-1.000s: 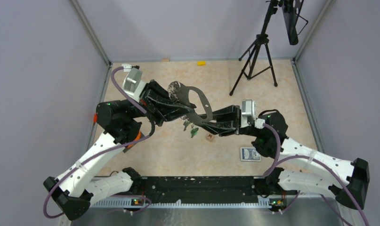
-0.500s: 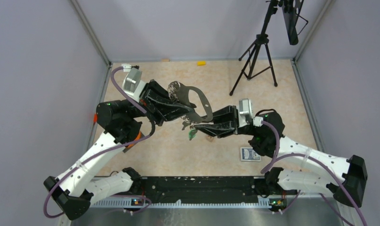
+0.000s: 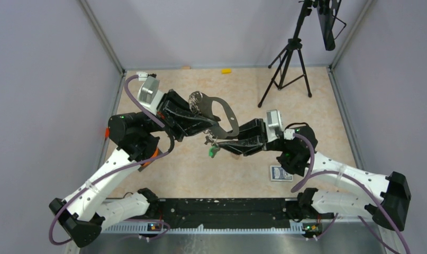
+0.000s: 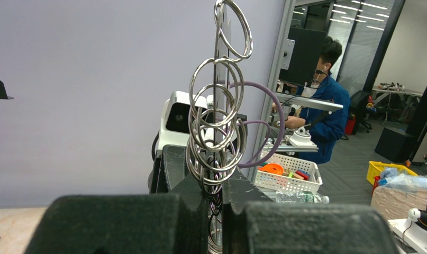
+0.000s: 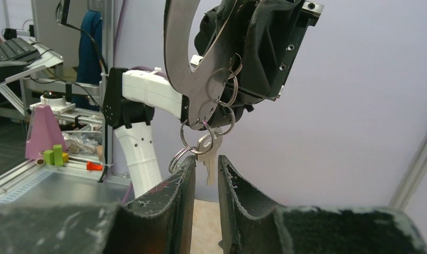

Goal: Remove the keys from the keyring

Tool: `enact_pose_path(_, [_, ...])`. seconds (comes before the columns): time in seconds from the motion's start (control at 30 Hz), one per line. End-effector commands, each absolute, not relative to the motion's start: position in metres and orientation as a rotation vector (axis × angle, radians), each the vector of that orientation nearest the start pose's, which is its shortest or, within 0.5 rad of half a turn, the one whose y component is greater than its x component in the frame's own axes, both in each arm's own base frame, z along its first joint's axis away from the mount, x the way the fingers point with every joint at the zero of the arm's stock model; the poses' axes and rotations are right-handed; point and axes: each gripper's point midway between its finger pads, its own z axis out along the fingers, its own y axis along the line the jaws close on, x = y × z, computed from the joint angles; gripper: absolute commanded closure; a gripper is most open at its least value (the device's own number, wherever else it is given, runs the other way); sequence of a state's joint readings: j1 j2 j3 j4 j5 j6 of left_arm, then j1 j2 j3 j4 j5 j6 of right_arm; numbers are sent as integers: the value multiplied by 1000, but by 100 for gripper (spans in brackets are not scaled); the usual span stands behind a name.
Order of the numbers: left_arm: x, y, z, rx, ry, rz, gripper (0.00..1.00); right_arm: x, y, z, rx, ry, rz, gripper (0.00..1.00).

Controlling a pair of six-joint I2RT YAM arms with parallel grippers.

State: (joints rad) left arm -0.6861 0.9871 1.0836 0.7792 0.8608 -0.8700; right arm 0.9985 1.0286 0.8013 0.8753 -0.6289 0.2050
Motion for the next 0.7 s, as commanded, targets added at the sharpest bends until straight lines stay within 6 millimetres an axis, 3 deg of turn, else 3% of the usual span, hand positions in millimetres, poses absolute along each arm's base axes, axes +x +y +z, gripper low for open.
enact_pose_path(0.0, [79,-263,541,883,749,-1665,100,81,332,451,-954,600,1391,78])
enact_pose_path(0.67, [83,-266,537,886,763,-1657,100,73,335,449,-956,571,1479,78])
